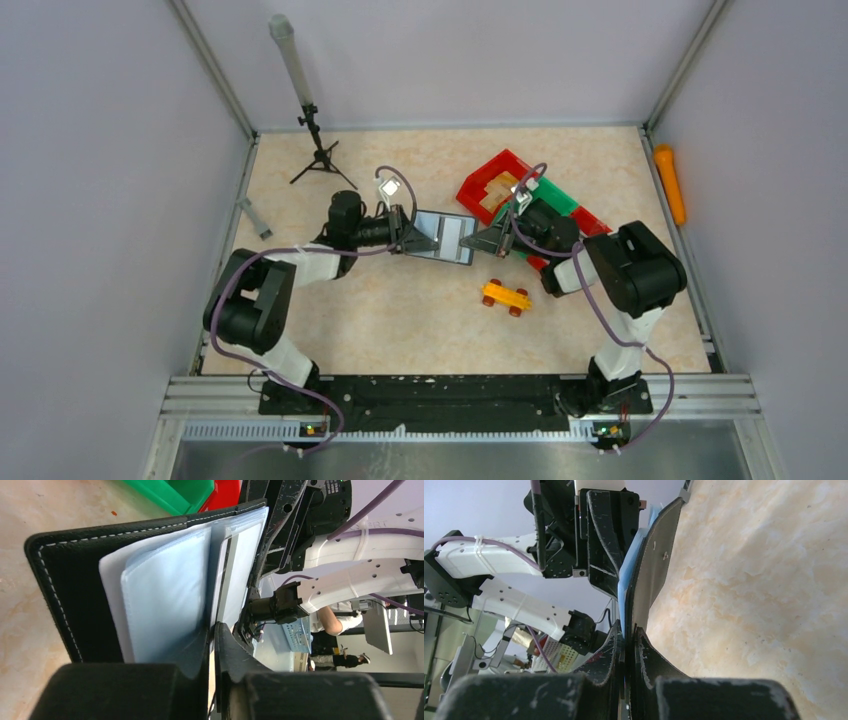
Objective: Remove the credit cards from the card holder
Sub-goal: Remove the credit card from the card holder.
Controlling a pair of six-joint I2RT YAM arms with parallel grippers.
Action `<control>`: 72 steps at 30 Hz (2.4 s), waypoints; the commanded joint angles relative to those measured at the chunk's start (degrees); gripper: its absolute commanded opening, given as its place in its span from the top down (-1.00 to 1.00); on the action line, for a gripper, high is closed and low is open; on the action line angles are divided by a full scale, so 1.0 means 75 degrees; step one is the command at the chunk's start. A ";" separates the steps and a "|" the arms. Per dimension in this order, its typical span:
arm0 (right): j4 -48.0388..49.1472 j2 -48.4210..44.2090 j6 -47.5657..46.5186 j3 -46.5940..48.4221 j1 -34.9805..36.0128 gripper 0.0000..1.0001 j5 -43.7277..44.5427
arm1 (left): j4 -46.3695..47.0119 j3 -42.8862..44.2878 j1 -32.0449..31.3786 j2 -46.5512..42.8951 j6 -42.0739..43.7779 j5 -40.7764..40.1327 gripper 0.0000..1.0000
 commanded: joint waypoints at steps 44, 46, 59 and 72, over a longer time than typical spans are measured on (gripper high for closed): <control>0.0850 0.0103 0.0098 0.0009 -0.0154 1.00 0.0085 | 0.1582 -0.0337 0.0554 -0.0042 -0.0846 0.0108 0.96; 0.0833 0.0105 0.0084 0.0010 -0.0156 1.00 0.0085 | 0.1577 -0.0275 0.0477 0.0040 -0.0866 0.0170 0.91; 0.0869 0.0021 0.0081 0.0088 0.0003 1.00 -0.0013 | 0.1997 -0.0205 0.0348 0.0408 -0.1182 0.0325 0.18; 0.0828 -0.0006 0.0008 0.0185 0.0181 1.00 -0.0115 | 0.3794 -0.0332 0.0336 0.0838 -0.2364 0.0678 0.75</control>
